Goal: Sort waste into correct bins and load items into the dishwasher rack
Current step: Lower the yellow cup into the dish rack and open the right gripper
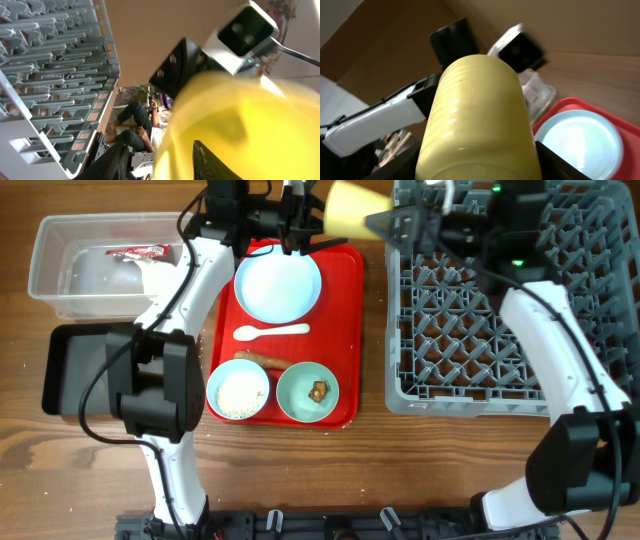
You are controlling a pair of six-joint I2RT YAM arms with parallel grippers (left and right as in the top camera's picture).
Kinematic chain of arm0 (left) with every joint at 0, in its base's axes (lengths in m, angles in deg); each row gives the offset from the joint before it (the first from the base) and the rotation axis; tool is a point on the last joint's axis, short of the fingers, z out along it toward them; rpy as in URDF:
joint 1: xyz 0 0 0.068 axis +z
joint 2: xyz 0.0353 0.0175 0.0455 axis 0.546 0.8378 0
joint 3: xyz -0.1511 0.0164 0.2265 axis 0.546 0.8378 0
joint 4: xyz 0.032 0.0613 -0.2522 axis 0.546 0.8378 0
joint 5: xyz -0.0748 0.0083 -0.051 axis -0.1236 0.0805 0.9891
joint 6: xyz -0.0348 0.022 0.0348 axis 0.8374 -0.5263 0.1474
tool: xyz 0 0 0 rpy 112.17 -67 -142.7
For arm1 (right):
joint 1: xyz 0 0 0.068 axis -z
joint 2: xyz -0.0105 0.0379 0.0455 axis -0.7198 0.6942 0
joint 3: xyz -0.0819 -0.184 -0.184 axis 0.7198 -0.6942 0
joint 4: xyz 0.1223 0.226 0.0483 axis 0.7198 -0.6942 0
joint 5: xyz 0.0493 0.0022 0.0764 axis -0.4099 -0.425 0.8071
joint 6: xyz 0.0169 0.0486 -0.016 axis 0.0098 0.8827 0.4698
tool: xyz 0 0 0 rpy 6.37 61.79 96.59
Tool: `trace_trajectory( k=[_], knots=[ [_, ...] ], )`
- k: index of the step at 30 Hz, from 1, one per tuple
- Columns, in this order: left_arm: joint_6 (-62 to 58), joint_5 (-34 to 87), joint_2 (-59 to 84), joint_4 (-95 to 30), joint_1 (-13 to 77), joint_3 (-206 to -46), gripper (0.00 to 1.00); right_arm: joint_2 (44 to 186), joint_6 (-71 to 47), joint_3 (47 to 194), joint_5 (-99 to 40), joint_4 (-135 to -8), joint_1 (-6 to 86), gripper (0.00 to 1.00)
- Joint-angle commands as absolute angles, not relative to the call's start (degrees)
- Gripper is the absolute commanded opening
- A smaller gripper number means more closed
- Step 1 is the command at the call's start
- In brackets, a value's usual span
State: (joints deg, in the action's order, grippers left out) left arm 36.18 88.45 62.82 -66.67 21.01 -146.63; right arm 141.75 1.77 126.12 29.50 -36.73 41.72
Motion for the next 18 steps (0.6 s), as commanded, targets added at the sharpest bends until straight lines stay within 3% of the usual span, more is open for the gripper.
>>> trace_trajectory(
  k=[1,10,18],
  knots=[
    [35.89,89.41,61.32,-66.92,22.11,-147.33,0.45,142.34,-1.7,126.12,31.53,-39.33,45.57,0.54],
    [29.86,89.41,61.32,-66.96,23.22,-147.33,0.52,141.1,-9.33,127.12,15.03,-60.38,51.42,0.55],
    [19.08,85.81,61.34,-66.94,25.1,-147.33,0.64,138.06,-15.39,144.74,-11.92,-97.58,51.12,0.56]
  ],
)
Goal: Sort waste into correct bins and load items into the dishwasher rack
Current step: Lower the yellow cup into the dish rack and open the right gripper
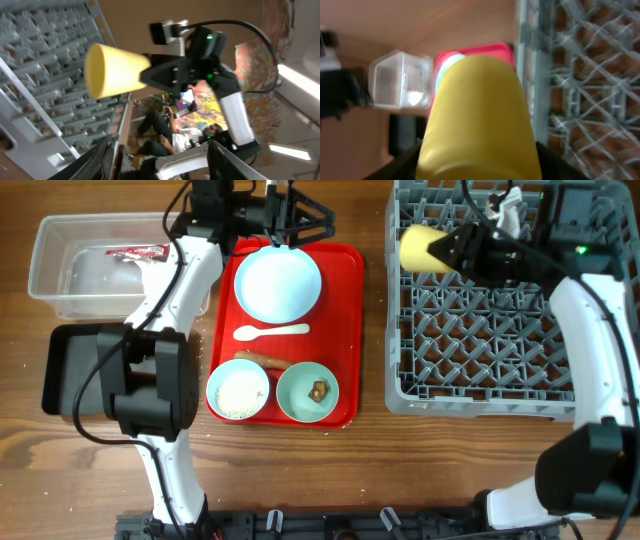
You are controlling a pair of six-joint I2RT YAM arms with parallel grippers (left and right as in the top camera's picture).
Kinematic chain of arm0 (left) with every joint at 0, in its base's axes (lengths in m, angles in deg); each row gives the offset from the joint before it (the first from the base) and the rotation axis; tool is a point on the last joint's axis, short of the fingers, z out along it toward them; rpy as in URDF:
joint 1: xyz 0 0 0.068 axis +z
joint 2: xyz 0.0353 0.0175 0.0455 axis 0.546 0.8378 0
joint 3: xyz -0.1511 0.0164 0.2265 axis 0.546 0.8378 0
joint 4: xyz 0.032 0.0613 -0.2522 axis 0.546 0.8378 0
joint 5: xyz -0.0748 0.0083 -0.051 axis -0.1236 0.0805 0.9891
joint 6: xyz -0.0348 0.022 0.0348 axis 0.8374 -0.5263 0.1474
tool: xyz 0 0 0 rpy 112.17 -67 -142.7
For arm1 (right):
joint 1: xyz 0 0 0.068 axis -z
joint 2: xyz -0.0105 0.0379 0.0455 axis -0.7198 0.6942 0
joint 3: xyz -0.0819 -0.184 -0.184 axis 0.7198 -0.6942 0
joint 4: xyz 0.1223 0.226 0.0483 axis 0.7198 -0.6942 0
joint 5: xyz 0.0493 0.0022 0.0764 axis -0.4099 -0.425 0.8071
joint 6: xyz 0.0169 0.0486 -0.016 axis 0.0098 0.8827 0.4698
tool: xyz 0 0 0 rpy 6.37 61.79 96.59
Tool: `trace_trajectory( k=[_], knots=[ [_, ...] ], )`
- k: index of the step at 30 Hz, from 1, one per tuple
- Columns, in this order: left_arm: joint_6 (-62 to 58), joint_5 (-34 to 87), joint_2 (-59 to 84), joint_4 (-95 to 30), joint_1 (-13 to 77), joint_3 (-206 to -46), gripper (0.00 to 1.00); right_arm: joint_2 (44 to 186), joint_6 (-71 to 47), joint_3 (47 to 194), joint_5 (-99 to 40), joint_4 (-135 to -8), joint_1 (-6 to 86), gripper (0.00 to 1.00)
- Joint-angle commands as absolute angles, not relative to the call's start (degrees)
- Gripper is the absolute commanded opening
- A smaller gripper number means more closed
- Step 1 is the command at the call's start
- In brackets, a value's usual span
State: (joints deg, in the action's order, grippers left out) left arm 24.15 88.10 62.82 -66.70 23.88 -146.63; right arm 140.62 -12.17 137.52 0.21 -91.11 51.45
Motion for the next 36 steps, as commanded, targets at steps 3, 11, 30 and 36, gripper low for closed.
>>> trace_trajectory(
  k=[3,11,30,36],
  knots=[
    [19.08,80.1,61.34,-66.89,26.35,-147.33,0.65,138.06,-16.0,150.27,-18.85,-106.44,50.14,0.56],
    [11.3,47.27,61.32,-54.52,29.63,-147.33,0.73,138.48,-15.17,152.13,-29.58,-120.31,46.4,0.56],
    [-15.87,-8.33,45.08,-19.27,22.72,-147.33,0.92,151.57,-12.11,147.93,-33.23,-120.34,44.45,0.56],
    [-15.8,-8.33,45.06,-14.37,22.02,-147.33,0.98,151.85,-12.15,147.93,-33.47,-124.71,43.25,0.56]
  ],
)
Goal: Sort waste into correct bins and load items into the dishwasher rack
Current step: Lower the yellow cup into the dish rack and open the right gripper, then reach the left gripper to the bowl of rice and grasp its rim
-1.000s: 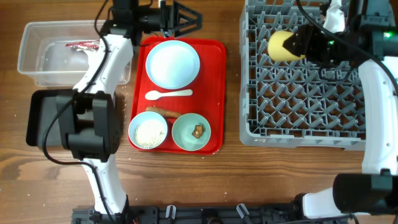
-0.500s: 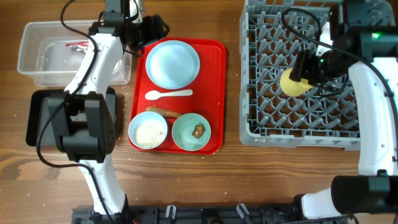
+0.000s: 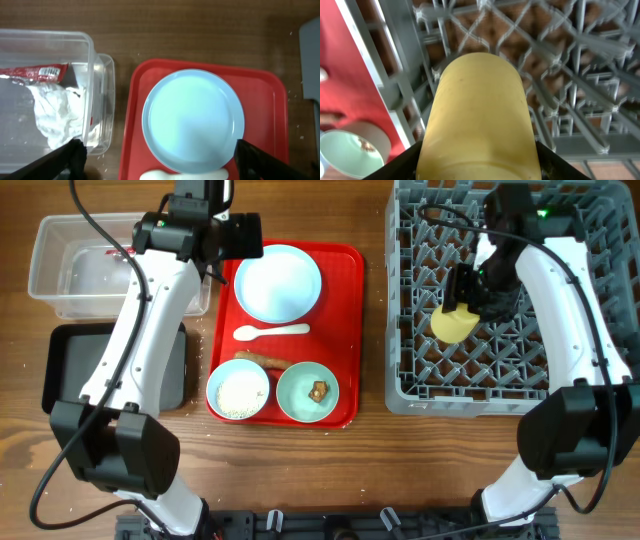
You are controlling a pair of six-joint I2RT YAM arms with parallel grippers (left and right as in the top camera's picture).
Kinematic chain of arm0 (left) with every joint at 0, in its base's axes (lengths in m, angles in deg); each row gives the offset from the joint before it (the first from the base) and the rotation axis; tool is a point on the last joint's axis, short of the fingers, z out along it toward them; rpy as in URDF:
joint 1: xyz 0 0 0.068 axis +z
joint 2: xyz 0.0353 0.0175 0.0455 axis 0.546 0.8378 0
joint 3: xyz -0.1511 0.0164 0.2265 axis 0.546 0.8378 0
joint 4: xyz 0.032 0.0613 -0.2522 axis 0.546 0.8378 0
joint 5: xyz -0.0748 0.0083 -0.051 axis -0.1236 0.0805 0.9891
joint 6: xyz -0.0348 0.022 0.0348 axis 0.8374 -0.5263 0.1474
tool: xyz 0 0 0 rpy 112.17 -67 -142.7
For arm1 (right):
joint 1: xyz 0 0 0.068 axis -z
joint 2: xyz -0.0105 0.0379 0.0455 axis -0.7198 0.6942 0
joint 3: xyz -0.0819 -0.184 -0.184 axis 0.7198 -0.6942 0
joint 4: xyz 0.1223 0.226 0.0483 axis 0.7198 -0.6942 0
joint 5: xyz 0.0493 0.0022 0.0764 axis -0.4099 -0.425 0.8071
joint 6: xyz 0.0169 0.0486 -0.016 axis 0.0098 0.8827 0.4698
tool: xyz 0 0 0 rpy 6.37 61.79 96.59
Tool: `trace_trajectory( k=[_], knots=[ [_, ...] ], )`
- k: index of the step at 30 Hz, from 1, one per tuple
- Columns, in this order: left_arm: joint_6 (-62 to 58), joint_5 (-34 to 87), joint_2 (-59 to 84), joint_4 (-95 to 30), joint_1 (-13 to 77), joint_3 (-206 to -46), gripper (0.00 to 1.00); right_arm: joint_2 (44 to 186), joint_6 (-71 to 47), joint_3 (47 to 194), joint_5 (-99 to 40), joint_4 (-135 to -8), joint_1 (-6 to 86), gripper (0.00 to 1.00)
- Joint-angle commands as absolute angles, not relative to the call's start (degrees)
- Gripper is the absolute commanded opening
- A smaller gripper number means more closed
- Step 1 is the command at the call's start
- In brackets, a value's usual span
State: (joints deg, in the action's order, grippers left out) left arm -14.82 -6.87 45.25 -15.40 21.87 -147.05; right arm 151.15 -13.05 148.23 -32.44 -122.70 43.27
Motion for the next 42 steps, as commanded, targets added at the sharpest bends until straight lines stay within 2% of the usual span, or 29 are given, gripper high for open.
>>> trace_trajectory(
  k=[1,6,14,16,17,21,26,30,35,42],
  knots=[
    [-15.8,-8.33,45.06,-14.04,22.09,-147.33,0.99,151.85,-12.19,147.93,-33.51,-126.72,43.25,0.56],
    [-15.21,-8.33,45.06,-13.82,22.06,-147.33,1.0,151.87,-12.15,147.43,-35.39,-128.84,43.25,0.56],
    [-15.21,-8.29,45.06,-12.62,22.06,-147.33,1.0,151.9,-12.13,138.57,-35.31,-119.24,43.25,0.58],
    [-15.19,-8.29,45.06,-12.34,22.06,-147.33,1.0,151.9,-12.15,137.72,-35.13,-117.98,43.25,0.78],
    [-15.19,-8.27,45.06,-12.36,22.06,-147.33,1.0,151.9,-12.15,137.77,-35.13,-117.5,43.27,0.85],
    [-15.21,-8.07,45.06,-12.34,22.06,-147.33,1.0,151.87,-11.67,140.13,-34.26,-116.62,43.27,0.91],
    [-15.17,-7.15,45.03,-11.01,22.0,-147.33,1.0,151.37,-11.98,151.29,-34.26,-122.39,43.25,0.93],
    [-14.69,0.0,45.03,-8.4,21.95,-147.33,0.99,150.48,-12.96,159.78,-32.9,-124.86,41.74,0.93],
    [-10.4,1.83,45.03,-4.1,21.95,-147.33,0.99,150.3,-13.51,159.88,-24.92,-119.37,36.23,0.89],
    [-9.11,2.49,45.03,-0.73,21.95,-147.33,0.97,150.63,-10.55,159.84,-25.25,-112.84,27.19,0.82]
  ],
)
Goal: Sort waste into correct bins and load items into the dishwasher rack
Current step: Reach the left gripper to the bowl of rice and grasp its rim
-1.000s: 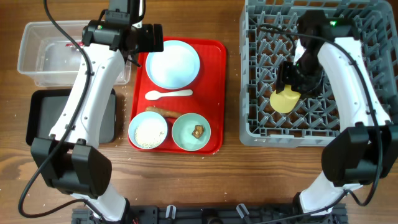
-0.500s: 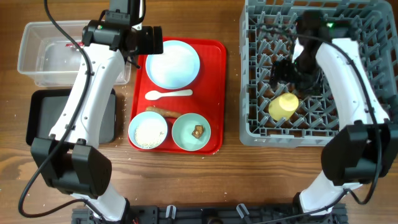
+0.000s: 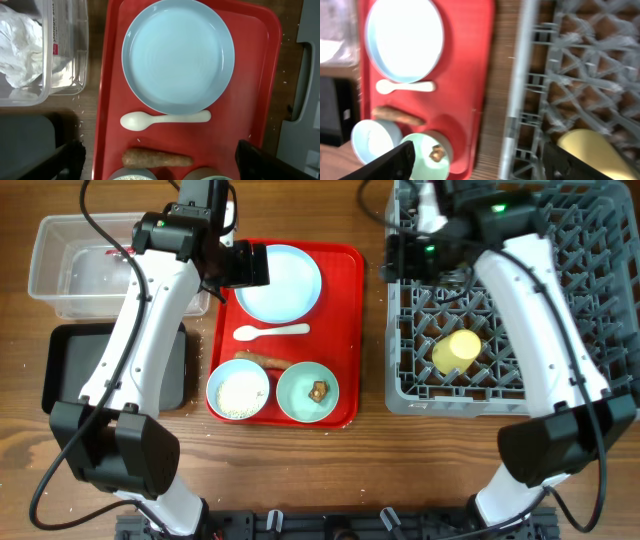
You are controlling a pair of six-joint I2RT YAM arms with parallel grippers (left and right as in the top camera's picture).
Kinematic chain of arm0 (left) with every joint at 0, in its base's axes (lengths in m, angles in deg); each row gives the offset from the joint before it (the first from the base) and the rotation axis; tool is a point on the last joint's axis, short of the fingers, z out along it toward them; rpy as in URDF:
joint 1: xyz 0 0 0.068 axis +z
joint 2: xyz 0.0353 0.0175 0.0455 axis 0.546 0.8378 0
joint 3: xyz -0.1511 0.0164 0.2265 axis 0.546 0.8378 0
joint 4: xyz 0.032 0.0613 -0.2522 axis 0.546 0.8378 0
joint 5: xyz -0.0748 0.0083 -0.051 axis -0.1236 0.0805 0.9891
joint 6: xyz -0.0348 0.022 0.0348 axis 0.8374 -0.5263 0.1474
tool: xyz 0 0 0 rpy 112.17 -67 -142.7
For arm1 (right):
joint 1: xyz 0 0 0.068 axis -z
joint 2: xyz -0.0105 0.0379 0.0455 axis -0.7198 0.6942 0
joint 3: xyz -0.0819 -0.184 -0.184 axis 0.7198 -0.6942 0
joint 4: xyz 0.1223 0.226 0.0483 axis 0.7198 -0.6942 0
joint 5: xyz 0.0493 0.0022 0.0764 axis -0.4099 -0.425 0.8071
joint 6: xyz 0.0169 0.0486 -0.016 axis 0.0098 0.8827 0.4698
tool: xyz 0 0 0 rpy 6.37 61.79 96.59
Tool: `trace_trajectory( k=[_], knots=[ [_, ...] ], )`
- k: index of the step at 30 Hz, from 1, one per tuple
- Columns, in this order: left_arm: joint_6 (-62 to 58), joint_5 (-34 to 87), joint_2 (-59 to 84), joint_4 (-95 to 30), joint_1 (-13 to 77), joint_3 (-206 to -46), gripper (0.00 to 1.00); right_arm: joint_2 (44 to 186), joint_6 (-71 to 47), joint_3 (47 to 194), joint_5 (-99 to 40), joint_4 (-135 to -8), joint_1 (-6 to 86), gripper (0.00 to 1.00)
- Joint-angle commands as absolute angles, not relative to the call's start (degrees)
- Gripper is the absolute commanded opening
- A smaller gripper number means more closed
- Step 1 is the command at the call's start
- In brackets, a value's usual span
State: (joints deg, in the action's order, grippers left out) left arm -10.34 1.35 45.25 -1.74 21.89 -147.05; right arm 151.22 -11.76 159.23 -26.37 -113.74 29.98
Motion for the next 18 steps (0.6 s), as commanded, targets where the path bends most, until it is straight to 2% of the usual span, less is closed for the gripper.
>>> trace_trajectory(
  k=[1,11,14,18],
  knots=[
    [-9.09,2.51,45.03,-0.08,21.95,-147.33,0.97,150.72,-10.53,159.84,-25.62,-112.75,26.51,0.82],
    [-9.11,8.19,45.03,12.8,21.93,-146.96,0.96,150.82,-10.71,159.78,-25.84,-112.14,25.31,0.82],
    [-8.35,12.13,45.03,13.02,21.93,-143.57,0.93,150.82,-10.82,159.78,-25.84,-112.16,25.31,0.82],
    [-3.21,11.21,45.03,10.46,21.95,-135.86,0.91,150.82,-11.25,159.78,-25.82,-112.01,25.31,0.82]
  ],
)
